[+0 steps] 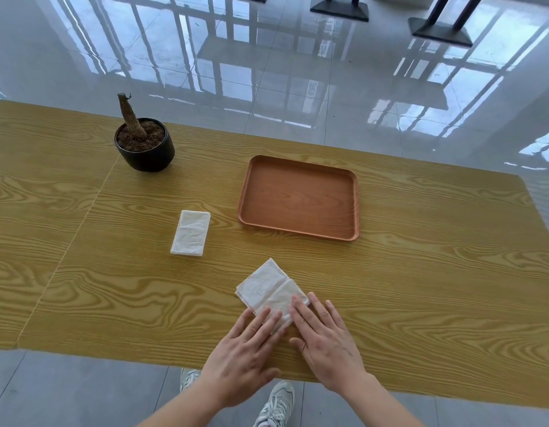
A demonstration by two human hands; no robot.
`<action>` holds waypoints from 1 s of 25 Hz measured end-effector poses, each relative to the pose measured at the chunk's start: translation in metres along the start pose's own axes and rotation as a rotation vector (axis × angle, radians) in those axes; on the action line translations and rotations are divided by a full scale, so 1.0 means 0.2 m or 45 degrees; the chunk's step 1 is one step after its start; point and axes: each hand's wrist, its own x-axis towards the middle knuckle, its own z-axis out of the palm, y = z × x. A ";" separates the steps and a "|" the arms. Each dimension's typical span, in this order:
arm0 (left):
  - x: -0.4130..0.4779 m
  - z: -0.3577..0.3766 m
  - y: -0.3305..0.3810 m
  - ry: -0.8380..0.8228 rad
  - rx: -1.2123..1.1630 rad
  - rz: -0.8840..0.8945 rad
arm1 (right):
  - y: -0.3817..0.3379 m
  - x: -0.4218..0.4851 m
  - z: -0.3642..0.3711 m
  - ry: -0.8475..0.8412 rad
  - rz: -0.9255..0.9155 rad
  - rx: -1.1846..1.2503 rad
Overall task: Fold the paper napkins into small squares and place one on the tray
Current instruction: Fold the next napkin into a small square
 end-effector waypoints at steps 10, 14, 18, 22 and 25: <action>0.00 -0.02 -0.11 0.139 0.039 -0.002 | -0.02 -0.08 -0.03 0.053 0.017 0.039; 0.03 -0.03 -0.10 0.174 0.003 -0.123 | -0.04 -0.03 -0.04 0.035 0.086 0.083; 0.02 -0.02 -0.11 0.126 0.070 -0.120 | -0.02 -0.01 -0.04 -0.038 0.114 0.052; 0.00 -0.01 -0.14 0.103 0.064 -0.140 | -0.02 -0.03 -0.03 -0.053 0.108 0.042; 0.00 -0.01 -0.16 0.132 0.030 -0.153 | -0.02 -0.05 -0.02 -0.044 0.046 0.029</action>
